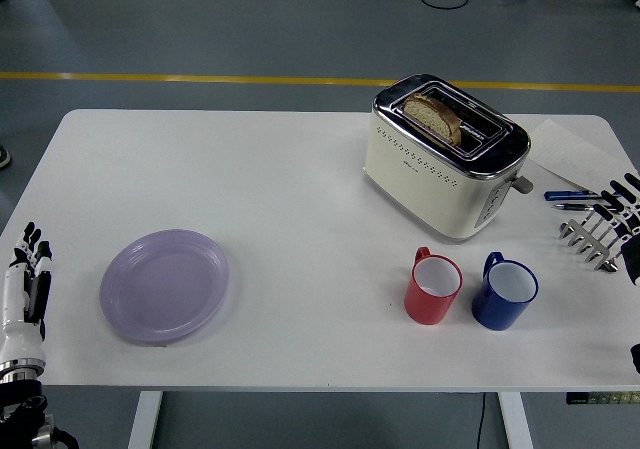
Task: Push plate across desktop,pick up the break from the machine,place the break in the plate
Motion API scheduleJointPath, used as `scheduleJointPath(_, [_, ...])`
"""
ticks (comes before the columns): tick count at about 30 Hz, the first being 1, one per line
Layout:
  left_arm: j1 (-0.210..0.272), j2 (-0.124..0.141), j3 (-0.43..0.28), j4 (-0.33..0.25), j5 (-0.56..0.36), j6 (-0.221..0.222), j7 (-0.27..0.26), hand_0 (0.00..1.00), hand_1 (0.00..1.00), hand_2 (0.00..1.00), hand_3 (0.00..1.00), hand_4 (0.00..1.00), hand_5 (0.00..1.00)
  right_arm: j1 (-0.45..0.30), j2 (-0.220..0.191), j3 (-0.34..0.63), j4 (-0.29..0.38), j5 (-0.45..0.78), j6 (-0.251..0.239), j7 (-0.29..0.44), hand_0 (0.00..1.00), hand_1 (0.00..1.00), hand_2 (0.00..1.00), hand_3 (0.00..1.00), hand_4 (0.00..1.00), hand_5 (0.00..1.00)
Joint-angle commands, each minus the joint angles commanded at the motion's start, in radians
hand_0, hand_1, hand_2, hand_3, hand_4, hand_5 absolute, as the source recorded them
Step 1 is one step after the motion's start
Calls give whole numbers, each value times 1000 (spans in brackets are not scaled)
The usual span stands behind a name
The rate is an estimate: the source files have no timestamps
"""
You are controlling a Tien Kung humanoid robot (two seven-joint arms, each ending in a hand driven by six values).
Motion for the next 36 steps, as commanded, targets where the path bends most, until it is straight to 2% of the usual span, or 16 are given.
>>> scheduleJointPath(14, [-50,-4,96,88,-34,-11,0,896,922,998,998,462,998,-6,2,-6,-3,-2,3,1,709,672,664,647,525,520])
scheduleJointPath(36, [-102,-15,178,149,-73,-26,0,882,907,998,998,468,998,8,4,-16,-3,-9,10,2,707,668,660,642,522,518])
